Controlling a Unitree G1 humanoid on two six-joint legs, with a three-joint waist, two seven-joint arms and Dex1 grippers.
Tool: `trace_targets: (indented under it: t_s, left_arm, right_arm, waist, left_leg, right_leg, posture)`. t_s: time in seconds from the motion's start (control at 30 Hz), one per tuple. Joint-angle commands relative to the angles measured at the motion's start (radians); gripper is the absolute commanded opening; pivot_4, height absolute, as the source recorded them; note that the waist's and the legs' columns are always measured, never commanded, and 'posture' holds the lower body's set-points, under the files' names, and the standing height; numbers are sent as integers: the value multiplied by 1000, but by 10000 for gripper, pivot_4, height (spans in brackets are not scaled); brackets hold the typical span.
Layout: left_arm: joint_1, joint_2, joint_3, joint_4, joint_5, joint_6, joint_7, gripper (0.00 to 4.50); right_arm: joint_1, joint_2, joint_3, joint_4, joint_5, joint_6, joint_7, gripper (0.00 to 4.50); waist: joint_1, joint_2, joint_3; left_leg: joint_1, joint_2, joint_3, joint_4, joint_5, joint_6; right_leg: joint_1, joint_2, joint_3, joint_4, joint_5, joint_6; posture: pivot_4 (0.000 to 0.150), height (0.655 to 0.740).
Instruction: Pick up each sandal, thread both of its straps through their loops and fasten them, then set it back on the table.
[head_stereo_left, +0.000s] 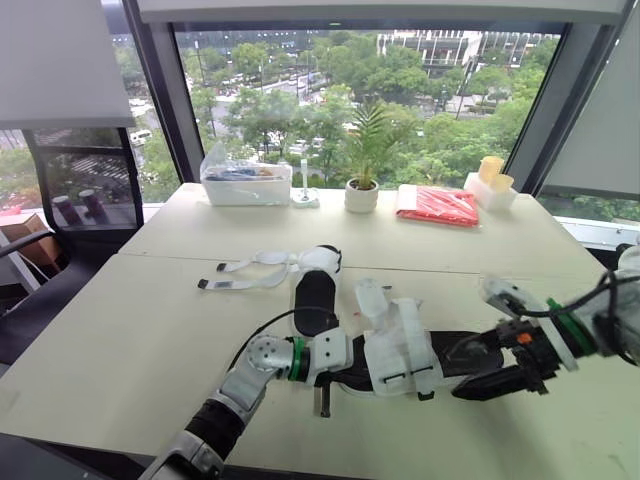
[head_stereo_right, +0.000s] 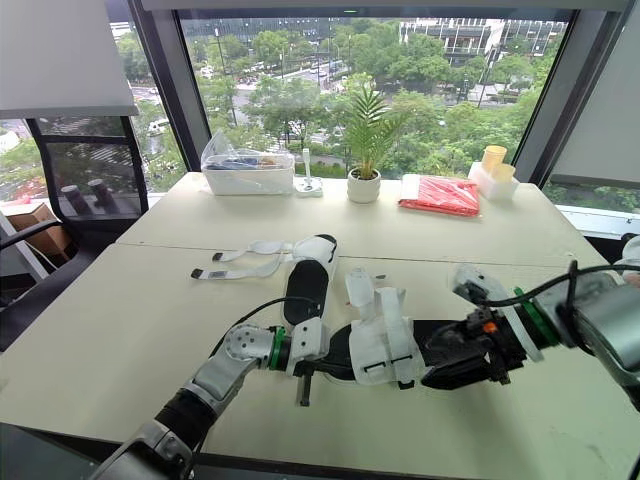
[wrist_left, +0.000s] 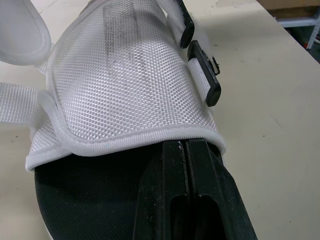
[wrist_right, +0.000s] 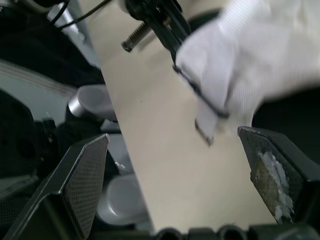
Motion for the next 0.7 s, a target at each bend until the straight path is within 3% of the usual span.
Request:
trace_targets:
  t_s: [0.03,0.2,0.63,0.7]
  left_arm:
    - [15,-7,-42,62,36,6,-8,0]
    - [5,-13,-44,80,38,-6,-21,0]
    - [-7,-2,-50,102,48,-30,-44,0]
    - [-9,-3,-49,103,49,-31,-44,0]
  right_arm:
    - [110,67,-102,-70,43,10,-101,44519]
    - [192,176,-111,-98,58,-17,-220,44519]
    - [107,248,-13,-82,126,3,-320,44519]
    - [108,246,9,-88,131,-1,-320,39532]
  waist:
    - [-1,0,0]
    - [-1,0,-1]
    - [-3,0,-1]
    - [-3,0,-1]
  left_leg:
    - [0,0,0,0,0,0]
    - [1,-1,0,1,0,0]
    - [2,-1,0,1,0,1]
    - [2,-1,0,1,0,1]
  right_leg:
    - [0,0,0,0,0,0]
    - [2,0,0,0,0,0]
    - [3,1,-1,0,0,1]
    - [3,2,-1,0,0,1]
  posture:
    - [1500,7374]
    - [1500,7374]
    - [1500,7374]
    - [1500,7374]
